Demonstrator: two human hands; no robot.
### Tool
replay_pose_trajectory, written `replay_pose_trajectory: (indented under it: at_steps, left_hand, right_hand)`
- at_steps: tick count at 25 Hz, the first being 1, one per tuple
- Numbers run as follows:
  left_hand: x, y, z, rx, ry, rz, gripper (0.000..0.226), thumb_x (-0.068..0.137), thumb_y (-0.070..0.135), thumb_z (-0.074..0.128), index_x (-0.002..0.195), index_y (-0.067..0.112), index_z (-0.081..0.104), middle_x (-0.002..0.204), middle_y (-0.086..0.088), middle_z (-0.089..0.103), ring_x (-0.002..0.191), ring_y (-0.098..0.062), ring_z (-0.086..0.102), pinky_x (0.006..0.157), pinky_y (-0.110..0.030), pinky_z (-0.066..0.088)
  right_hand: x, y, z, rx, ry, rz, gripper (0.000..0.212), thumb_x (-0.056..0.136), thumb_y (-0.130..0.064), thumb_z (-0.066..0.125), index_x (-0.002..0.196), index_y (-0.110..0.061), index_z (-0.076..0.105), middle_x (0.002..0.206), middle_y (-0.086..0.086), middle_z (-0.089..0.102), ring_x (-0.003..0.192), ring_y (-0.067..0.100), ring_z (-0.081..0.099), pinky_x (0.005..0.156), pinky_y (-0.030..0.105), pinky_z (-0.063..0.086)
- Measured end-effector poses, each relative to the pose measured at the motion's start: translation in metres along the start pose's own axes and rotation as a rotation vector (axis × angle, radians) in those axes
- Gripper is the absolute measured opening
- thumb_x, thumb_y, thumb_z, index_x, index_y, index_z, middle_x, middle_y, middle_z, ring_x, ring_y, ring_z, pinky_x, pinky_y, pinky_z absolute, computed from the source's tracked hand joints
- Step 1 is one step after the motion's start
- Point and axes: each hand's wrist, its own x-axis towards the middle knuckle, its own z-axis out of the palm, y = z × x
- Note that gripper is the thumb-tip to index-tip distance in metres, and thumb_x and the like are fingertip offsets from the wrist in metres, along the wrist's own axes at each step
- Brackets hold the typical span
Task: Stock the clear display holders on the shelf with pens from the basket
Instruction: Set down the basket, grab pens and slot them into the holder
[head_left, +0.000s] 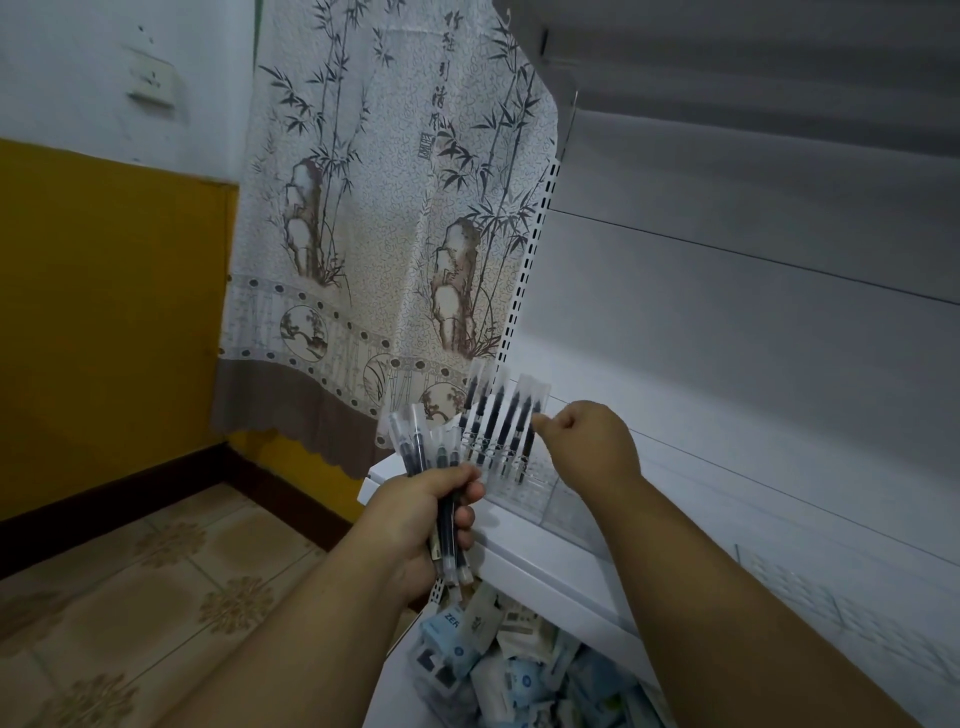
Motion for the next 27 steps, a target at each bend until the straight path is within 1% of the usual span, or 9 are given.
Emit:
replay_pose_trajectory:
  at_steps: [2, 5, 7, 9, 12, 14, 16, 20, 27]
  left_hand:
    - [-0.002, 0.0, 0.005, 0.007, -0.032, -0.009, 0.013, 0.095, 0.014, 0.057, 0.096, 0.003, 0.064, 0.065, -0.005, 0.062, 0.043, -0.011, 0.045, 0.039, -0.021, 0.038]
    - [-0.008, -0.002, 0.015, 0.018, -0.078, -0.022, 0.015, 0.096, 0.016, 0.056, 0.093, 0.005, 0.065, 0.065, -0.006, 0.062, 0.043, -0.011, 0.046, 0.039, -0.021, 0.038]
    - [-0.012, -0.001, 0.018, 0.022, -0.089, -0.011, 0.017, 0.096, 0.018, 0.056, 0.091, 0.005, 0.065, 0.065, -0.006, 0.063, 0.044, -0.011, 0.047, 0.039, -0.021, 0.038]
    - [-0.015, 0.001, 0.018, 0.025, -0.068, -0.001, 0.018, 0.096, 0.019, 0.056, 0.092, 0.004, 0.065, 0.067, -0.007, 0.064, 0.045, -0.012, 0.049, 0.04, -0.021, 0.038]
    - [-0.018, 0.003, 0.016, 0.034, -0.022, 0.015, 0.017, 0.097, 0.018, 0.056, 0.094, 0.003, 0.064, 0.064, -0.006, 0.063, 0.043, -0.012, 0.046, 0.04, -0.021, 0.037]
    - [-0.017, 0.004, 0.016, 0.024, 0.007, 0.022, 0.016, 0.097, 0.017, 0.055, 0.094, 0.003, 0.062, 0.06, -0.005, 0.061, 0.041, -0.012, 0.043, 0.04, -0.022, 0.036]
    - [-0.016, 0.004, 0.017, 0.017, 0.011, 0.028, 0.015, 0.097, 0.018, 0.056, 0.093, 0.004, 0.061, 0.058, -0.003, 0.058, 0.04, -0.011, 0.042, 0.039, -0.021, 0.036]
    - [-0.014, 0.001, 0.017, 0.016, 0.01, 0.024, 0.019, 0.097, 0.023, 0.057, 0.092, 0.005, 0.062, 0.059, -0.003, 0.057, 0.041, -0.012, 0.042, 0.039, -0.022, 0.037]
    - [-0.01, -0.001, 0.012, 0.008, 0.017, 0.053, 0.026, 0.096, 0.031, 0.057, 0.094, 0.006, 0.062, 0.061, -0.001, 0.054, 0.043, -0.012, 0.038, 0.038, -0.023, 0.035]
  right_hand:
    - [-0.016, -0.019, -0.007, 0.256, -0.188, -0.014, 0.045, 0.091, -0.044, 0.064, 0.072, -0.003, 0.063, 0.064, 0.007, 0.057, 0.058, 0.017, 0.05, 0.061, 0.028, 0.043]
    - [-0.029, -0.042, -0.013, 0.472, -0.548, 0.109, 0.026, 0.089, -0.037, 0.069, 0.083, -0.012, 0.072, 0.07, 0.002, 0.064, 0.058, 0.011, 0.049, 0.053, 0.024, 0.035]
    - [-0.027, -0.045, -0.015, 0.557, -0.578, 0.145, 0.017, 0.09, -0.027, 0.07, 0.082, -0.012, 0.07, 0.064, 0.002, 0.06, 0.049, 0.01, 0.04, 0.046, 0.022, 0.028]
    - [-0.024, -0.045, -0.019, 0.666, -0.458, 0.208, 0.014, 0.092, -0.02, 0.066, 0.084, -0.009, 0.069, 0.068, 0.004, 0.061, 0.045, 0.011, 0.037, 0.043, 0.021, 0.025]
    - [-0.015, -0.039, -0.03, 0.832, -0.092, 0.252, 0.021, 0.096, -0.022, 0.061, 0.082, -0.009, 0.068, 0.077, 0.006, 0.064, 0.05, 0.014, 0.041, 0.046, 0.024, 0.032]
    - [-0.007, -0.029, -0.039, 0.706, 0.19, 0.171, 0.023, 0.098, -0.028, 0.058, 0.086, -0.011, 0.069, 0.083, 0.003, 0.067, 0.062, 0.013, 0.052, 0.06, 0.028, 0.043]
    - [-0.001, -0.015, -0.045, 0.486, 0.353, 0.068, 0.023, 0.099, -0.03, 0.055, 0.094, -0.012, 0.069, 0.087, -0.001, 0.066, 0.075, 0.012, 0.058, 0.072, 0.028, 0.046]
    - [0.004, -0.004, -0.039, 0.361, 0.336, -0.024, 0.02, 0.099, -0.027, 0.053, 0.099, -0.014, 0.069, 0.098, -0.006, 0.066, 0.088, 0.011, 0.059, 0.075, 0.023, 0.04]
    - [0.008, 0.014, -0.009, 0.246, 0.225, -0.092, 0.019, 0.098, -0.024, 0.055, 0.092, -0.014, 0.07, 0.091, -0.003, 0.067, 0.086, 0.014, 0.06, 0.072, 0.024, 0.039]
